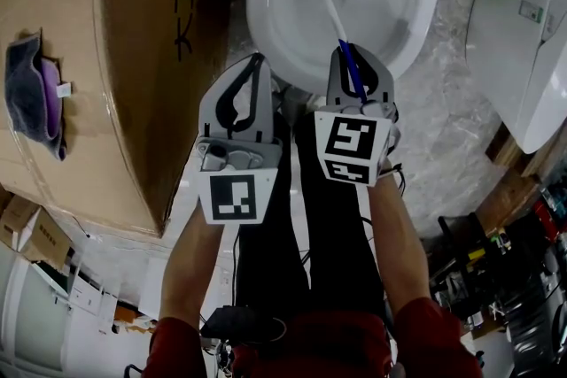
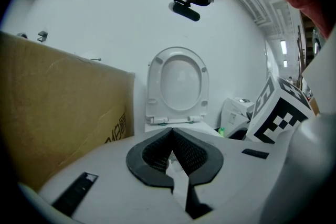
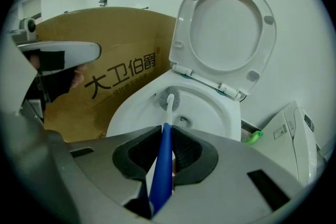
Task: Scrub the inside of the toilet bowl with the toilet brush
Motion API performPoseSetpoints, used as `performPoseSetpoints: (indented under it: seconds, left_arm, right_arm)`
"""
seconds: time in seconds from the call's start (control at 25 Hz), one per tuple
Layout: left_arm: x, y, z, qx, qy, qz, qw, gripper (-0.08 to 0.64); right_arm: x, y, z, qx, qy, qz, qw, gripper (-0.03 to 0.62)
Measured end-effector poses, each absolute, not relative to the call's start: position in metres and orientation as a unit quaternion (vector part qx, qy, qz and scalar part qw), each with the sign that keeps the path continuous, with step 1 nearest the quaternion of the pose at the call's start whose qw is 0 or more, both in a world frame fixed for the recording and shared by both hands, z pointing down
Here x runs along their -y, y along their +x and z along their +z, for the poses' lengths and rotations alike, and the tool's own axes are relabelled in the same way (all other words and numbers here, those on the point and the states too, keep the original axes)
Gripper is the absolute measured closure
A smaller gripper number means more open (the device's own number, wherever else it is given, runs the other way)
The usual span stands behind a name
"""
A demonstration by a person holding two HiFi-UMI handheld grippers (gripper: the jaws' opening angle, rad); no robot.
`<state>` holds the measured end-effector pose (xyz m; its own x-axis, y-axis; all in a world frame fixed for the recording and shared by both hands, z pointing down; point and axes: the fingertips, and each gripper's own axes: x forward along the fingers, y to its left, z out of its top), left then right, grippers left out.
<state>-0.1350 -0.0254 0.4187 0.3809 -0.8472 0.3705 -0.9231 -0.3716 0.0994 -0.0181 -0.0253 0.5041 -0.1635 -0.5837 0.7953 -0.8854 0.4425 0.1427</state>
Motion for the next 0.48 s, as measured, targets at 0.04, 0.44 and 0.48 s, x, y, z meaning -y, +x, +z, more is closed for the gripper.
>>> performPoseSetpoints:
  seconds: [0.04, 0.44, 0.48]
  left_arm:
    - [0.024, -0.135, 0.419, 0.541, 0.818, 0.130, 0.146, 0.548]
    - [0.011, -0.133, 0.418, 0.539, 0.820, 0.133, 0.140, 0.548]
    - [0.010, -0.133, 0.417, 0.540, 0.820, 0.132, 0.138, 0.548]
  right_arm:
    - [0.022, -0.019, 0.504, 0.742, 0.495, 0.182, 0.415, 0.529]
    - [-0.013, -0.027, 0.501, 0.752, 0.483, 0.187, 0.408, 0.529]
    - [-0.017, -0.028, 0.500, 0.753, 0.482, 0.187, 0.407, 0.529]
